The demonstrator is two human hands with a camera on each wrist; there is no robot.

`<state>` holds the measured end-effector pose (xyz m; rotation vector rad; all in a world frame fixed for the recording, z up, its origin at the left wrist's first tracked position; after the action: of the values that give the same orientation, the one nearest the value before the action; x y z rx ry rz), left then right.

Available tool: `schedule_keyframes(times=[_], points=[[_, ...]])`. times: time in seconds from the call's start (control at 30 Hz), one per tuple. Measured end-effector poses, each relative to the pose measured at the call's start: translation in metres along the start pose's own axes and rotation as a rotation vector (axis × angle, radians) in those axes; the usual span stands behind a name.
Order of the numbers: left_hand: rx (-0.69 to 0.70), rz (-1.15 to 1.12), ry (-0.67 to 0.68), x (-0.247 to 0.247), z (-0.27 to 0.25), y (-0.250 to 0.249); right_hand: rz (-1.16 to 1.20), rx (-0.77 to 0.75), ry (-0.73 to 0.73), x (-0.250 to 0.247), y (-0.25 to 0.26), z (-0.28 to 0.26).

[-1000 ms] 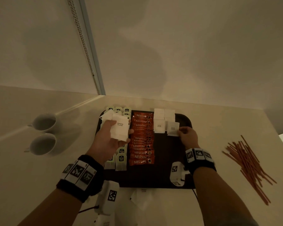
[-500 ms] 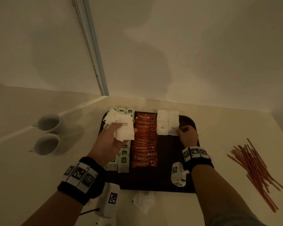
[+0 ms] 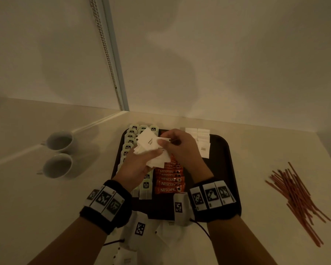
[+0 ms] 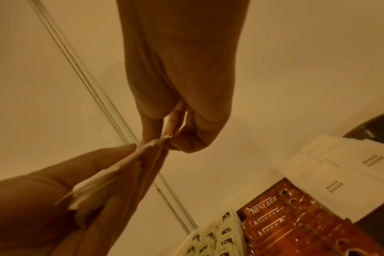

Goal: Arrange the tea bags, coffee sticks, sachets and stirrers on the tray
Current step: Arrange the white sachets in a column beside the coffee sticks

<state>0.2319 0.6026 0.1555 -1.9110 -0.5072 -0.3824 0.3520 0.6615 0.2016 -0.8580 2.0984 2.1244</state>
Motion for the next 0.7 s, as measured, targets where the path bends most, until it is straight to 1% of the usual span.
schedule_keyframes(times=[0.07, 0.17, 0.2, 0.23, 0.3, 0.33, 0.37, 0.53, 0.63, 0.7], points=[[-0.018, -0.064, -0.052, -0.005, 0.001, 0.0, -0.016, 0.023, 0.022, -0.001, -0.001, -0.002], [-0.029, -0.14, -0.121, -0.012, 0.002, -0.001, -0.015, 0.098, 0.099, -0.005, -0.007, -0.007], [-0.024, -0.148, -0.132, -0.014, 0.003, -0.002, 0.05, 0.126, 0.101, -0.008, -0.009, -0.01], [-0.02, -0.157, -0.136, -0.015, 0.002, -0.002, 0.162, 0.157, 0.086, -0.012, -0.012, -0.013], [-0.021, -0.185, -0.104, -0.012, 0.001, -0.002, 0.463, 0.227, 0.044, -0.014, -0.018, -0.017], [-0.022, -0.191, -0.081, -0.01, 0.001, -0.002, 0.574, 0.25, 0.032, -0.012, -0.019, -0.02], [-0.018, -0.185, -0.071, -0.008, 0.001, -0.001, 0.618, 0.267, 0.03, -0.01, -0.02, -0.022], [0.02, -0.123, -0.064, -0.002, 0.001, -0.001, 0.474, 0.24, 0.031, 0.001, -0.029, -0.027], [0.023, -0.102, -0.088, -0.005, 0.0, -0.001, 0.236, 0.156, 0.005, 0.0, -0.021, -0.029], [0.027, -0.097, -0.095, -0.007, 0.001, 0.0, 0.185, 0.139, -0.028, -0.002, -0.019, -0.03]])
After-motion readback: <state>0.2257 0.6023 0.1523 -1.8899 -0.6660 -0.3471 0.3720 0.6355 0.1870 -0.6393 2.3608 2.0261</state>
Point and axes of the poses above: each hand's wrist, its own z-axis towards the middle knuckle, its own x-axis out of the palm, y = z × x, the point moved 8 cm from there along z, towards the middle knuckle, and after that the axes turned 6 degrees about y, right-handed, at the moved point
